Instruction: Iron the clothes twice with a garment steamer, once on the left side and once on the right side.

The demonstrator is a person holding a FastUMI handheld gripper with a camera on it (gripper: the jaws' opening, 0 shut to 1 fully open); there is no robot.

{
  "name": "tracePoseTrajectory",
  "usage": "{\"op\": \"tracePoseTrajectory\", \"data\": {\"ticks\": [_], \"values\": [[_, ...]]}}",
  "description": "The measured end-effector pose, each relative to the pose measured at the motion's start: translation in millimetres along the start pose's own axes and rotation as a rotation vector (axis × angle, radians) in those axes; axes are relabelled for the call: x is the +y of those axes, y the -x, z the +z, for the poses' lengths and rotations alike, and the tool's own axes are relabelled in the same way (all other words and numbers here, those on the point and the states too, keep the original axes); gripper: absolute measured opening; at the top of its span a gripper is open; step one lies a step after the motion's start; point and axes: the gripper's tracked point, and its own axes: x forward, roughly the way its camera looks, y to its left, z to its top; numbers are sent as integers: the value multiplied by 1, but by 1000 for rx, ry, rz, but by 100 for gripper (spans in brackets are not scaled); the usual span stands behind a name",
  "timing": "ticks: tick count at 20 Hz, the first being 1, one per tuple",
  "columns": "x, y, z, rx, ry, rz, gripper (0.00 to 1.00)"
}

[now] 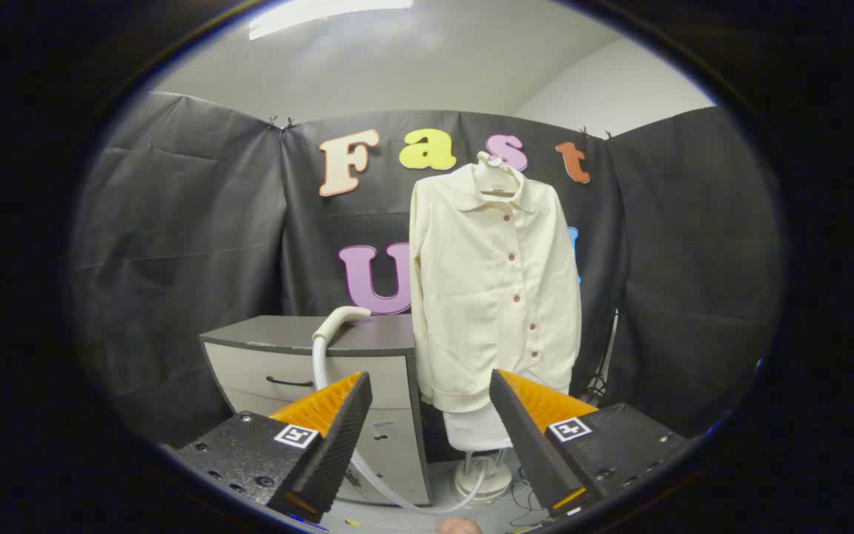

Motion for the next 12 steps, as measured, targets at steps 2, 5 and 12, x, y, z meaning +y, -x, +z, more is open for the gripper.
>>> {"op": "tracePoseTrajectory", "data": {"ticks": [2, 5, 12], "values": [[-4, -1, 3, -4, -7, -4, 97], [-11, -1, 9, -21, -12, -5, 97], [-21, -11, 9, -7, -60, 2, 97]]}}
